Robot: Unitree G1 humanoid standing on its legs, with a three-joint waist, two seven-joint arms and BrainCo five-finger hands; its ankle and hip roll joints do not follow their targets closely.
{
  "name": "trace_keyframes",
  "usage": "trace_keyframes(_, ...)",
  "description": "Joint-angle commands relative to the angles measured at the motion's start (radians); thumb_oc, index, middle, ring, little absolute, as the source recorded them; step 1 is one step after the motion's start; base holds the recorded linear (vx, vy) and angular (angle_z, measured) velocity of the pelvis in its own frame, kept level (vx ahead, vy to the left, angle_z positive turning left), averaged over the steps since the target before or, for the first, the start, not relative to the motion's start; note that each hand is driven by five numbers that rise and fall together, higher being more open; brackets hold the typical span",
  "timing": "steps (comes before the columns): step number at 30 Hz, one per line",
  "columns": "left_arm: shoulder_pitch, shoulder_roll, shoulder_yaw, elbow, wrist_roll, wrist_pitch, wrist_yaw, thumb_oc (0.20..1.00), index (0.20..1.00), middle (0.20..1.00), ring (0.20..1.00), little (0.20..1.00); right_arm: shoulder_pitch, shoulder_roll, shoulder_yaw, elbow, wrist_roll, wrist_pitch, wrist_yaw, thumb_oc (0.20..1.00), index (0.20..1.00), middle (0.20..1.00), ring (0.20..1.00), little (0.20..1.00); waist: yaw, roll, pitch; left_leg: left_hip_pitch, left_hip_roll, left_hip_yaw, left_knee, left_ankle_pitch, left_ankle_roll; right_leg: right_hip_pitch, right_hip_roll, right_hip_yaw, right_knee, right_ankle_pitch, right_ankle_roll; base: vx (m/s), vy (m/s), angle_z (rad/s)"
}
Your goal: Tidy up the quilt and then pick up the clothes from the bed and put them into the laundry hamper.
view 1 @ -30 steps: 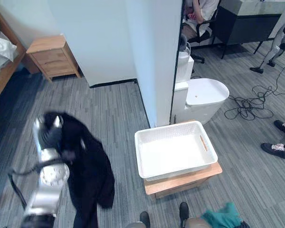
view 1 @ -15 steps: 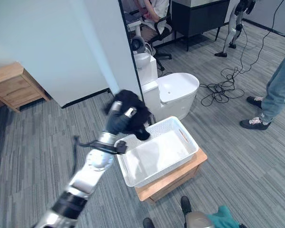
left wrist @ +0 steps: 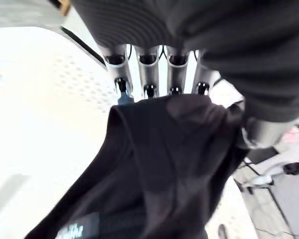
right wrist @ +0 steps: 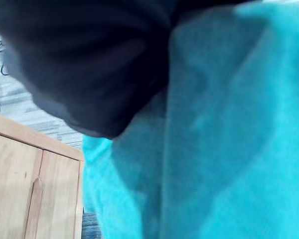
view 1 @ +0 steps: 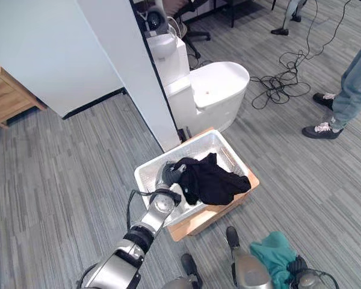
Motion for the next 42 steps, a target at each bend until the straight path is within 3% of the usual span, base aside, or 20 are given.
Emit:
trace_keyframes(1,-0.118,0.054,0.07,0.014,-0.12,-0.046,0.057,1.0,1.0,1.0,1.0,1.0,-0.034,-0.026,0.028,-0.023,-0.019,-0.011,-0.031,0.2,0.2,0.2,0.2,0.2,-0.005,-0.053,0.023,0.008,0.095,-0.011,0.004,-0.02,-0.087,0.085,-0.047,0.004,0.0,-0.17,0.074,0.0,0.0,0.0)
trace_keyframes(2,-0.092,0.076,0.114,0.026,-0.207,-0.066,0.036,1.0,1.0,1.0,1.0,1.0,-0.012,-0.08,0.022,-0.147,-0.054,-0.019,-0.032,0.2,0.2,0.2,0.2,0.2,-0.01,-0.059,0.022,0.017,0.099,-0.006,0.004,-0.02,-0.091,0.092,-0.045,0.003,0.0,-0.172,0.073,0.03,-0.002,-0.06)
trace_keyframes(4,0.011,0.118,0.175,-0.031,-0.25,-0.095,0.001,1.0,1.0,1.0,1.0,1.0,0.061,-0.182,-0.038,-0.371,-0.087,-0.045,-0.026,0.2,0.2,0.2,0.2,0.2,-0.011,-0.065,0.016,0.045,0.104,-0.004,0.004,-0.03,-0.093,0.117,-0.043,0.002,0.0,-0.185,0.071,0.07,0.008,-0.06)
trace_keyframes(7,0.097,0.138,0.215,-0.05,-0.26,-0.1,-0.032,1.0,1.0,1.0,1.0,1.0,0.084,-0.249,-0.088,-0.483,-0.109,-0.059,-0.02,0.2,0.2,0.2,0.2,0.2,-0.003,-0.066,0.002,0.059,0.108,-0.002,0.004,-0.034,-0.094,0.132,-0.039,0.0,0.0,-0.19,0.067,0.06,0.006,-0.03)
trace_keyframes(8,0.173,0.163,0.252,-0.062,-0.249,-0.097,-0.062,1.0,1.0,1.0,1.0,1.0,0.104,-0.326,-0.154,-0.62,-0.134,-0.071,-0.007,0.2,0.2,0.2,0.2,0.2,0.003,-0.069,-0.006,0.082,0.108,-0.004,0.004,-0.042,-0.094,0.158,-0.041,-0.006,0.0,-0.198,0.066,0.06,0.029,0.02)
trace_keyframes(10,0.249,0.169,0.281,-0.086,-0.217,-0.096,-0.072,1.0,1.0,1.0,1.0,1.0,0.114,-0.394,-0.196,-0.726,-0.179,-0.082,0.002,0.2,0.2,0.2,0.2,0.2,0.016,-0.071,-0.019,0.094,0.109,-0.008,0.004,-0.045,-0.093,0.172,-0.04,-0.009,0.0,-0.2,0.064,0.03,0.014,0.0)
trace_keyframes(14,0.336,0.156,0.318,-0.062,-0.194,-0.091,-0.078,1.0,1.0,1.0,1.0,1.0,0.08,-0.459,-0.211,-0.897,-0.216,-0.115,0.015,0.2,0.2,0.2,0.2,0.2,0.043,-0.077,-0.03,0.108,0.11,-0.019,0.004,-0.05,-0.091,0.195,-0.04,-0.021,0.0,-0.207,0.061,0.02,0.007,0.08)
trace_keyframes(17,0.426,0.15,0.329,-0.019,-0.153,-0.077,-0.092,1.0,1.0,1.0,1.0,1.0,-0.064,-0.523,-0.127,-1.018,-0.238,-0.149,0.046,0.2,0.2,0.2,0.2,0.2,0.095,-0.086,-0.041,0.118,0.11,-0.04,0.004,-0.052,-0.09,0.22,-0.04,-0.044,0.0,-0.216,0.055,-0.01,-0.005,0.12)
trace_keyframes(18,0.426,0.15,0.329,-0.019,-0.153,-0.077,-0.092,1.0,1.0,1.0,1.0,1.0,-0.064,-0.523,-0.127,-1.017,-0.238,-0.149,0.046,0.2,0.2,0.2,0.2,0.2,0.095,-0.086,-0.042,0.117,0.11,-0.041,0.004,-0.052,-0.09,0.219,-0.04,-0.044,0.0,-0.216,0.055,-0.02,-0.001,0.22)
trace_keyframes(20,0.468,0.132,0.327,0.059,-0.162,-0.061,-0.087,1.0,1.0,1.0,1.0,1.0,-0.237,-0.515,-0.015,-1.048,-0.218,-0.152,0.06,0.2,0.2,0.2,0.2,0.2,0.141,-0.091,-0.046,0.116,0.109,-0.057,0.004,-0.05,-0.088,0.228,-0.042,-0.059,0.0,-0.219,0.051,-0.02,0.001,0.18)
trace_keyframes(24,0.488,0.105,0.313,0.188,-0.155,-0.029,-0.09,1.0,1.0,1.0,1.0,1.0,-0.431,-0.481,0.109,-1.018,-0.208,-0.142,0.06,0.2,0.2,0.2,0.2,0.2,0.17,-0.096,-0.047,0.108,0.107,-0.074,0.004,-0.046,-0.087,0.233,-0.046,-0.075,0.0,-0.22,0.049,-0.02,0.018,0.29)
trace_keyframes(25,0.49,0.098,0.287,0.269,-0.121,-0.008,-0.096,1.0,1.0,1.0,1.0,1.0,-0.502,-0.474,0.153,-1.002,-0.223,-0.132,0.065,0.2,0.2,0.2,0.2,0.2,0.183,-0.099,-0.047,0.111,0.106,-0.08,0.004,-0.049,-0.086,0.239,-0.048,-0.081,0.0,-0.223,0.049,-0.01,0.054,0.28)
trace_keyframes(26,0.498,0.081,0.204,0.415,0.017,0.025,-0.109,1.0,1.0,1.0,1.0,1.0,-0.672,-0.423,0.256,-0.966,-0.239,-0.126,0.072,0.2,0.2,0.2,0.2,0.2,0.199,-0.103,-0.051,0.099,0.104,-0.088,0.004,-0.045,-0.086,0.232,-0.051,-0.087,0.0,-0.219,0.049,-0.01,0.065,0.32)
trace_keyframes(27,0.503,0.075,0.189,0.438,0.038,0.032,-0.112,1.0,1.0,1.0,1.0,1.0,-0.707,-0.407,0.281,-0.954,-0.242,-0.126,0.072,0.2,0.2,0.2,0.2,0.2,0.206,-0.105,-0.052,0.096,0.103,-0.089,0.004,-0.044,-0.086,0.231,-0.052,-0.089,0.0,-0.218,0.05,-0.01,0.052,0.33)
trace_keyframes(35,0.523,0.05,0.138,0.486,0.095,0.045,-0.108,1.0,1.0,1.0,1.0,1.0,-0.902,-0.271,0.448,-0.77,-0.278,-0.107,0.096,0.2,0.2,0.2,0.2,0.2,0.259,-0.111,-0.023,0.046,0.095,-0.131,0.004,-0.028,-0.087,0.209,-0.06,-0.122,0.0,-0.213,0.052,-0.04,0.018,0.17)
trace_keyframes(38,0.511,0.05,0.121,0.483,0.095,0.041,-0.097,1.0,1.0,1.0,1.0,1.0,-0.94,-0.217,0.493,-0.647,-0.313,-0.096,0.093,0.2,0.2,0.2,0.2,0.2,0.281,-0.11,-0.005,0.017,0.092,-0.152,0.004,-0.018,-0.091,0.196,-0.063,-0.14,0.0,-0.211,0.054,-0.07,0.007,0.2)
trace_keyframes(39,0.482,0.054,0.097,0.474,0.094,0.034,-0.087,1.0,1.0,1.0,1.0,1.0,-0.96,-0.181,0.523,-0.508,-0.355,-0.071,0.081,0.2,0.2,0.2,0.2,0.2,0.301,-0.105,0.012,-0.007,0.091,-0.166,0.004,-0.009,-0.095,0.181,-0.064,-0.153,0.0,-0.208,0.056,-0.07,0.012,0.23)
trace_keyframes(42,0.455,0.05,0.071,0.459,0.093,0.027,-0.077,1.0,1.0,1.0,1.0,1.0,-0.959,-0.138,0.529,-0.356,-0.398,-0.038,0.056,0.2,0.2,0.2,0.2,0.2,0.309,-0.099,0.019,-0.026,0.088,-0.179,0.004,-0.005,-0.098,0.17,-0.065,-0.164,0.0,-0.206,0.057,-0.04,0.02,0.2)
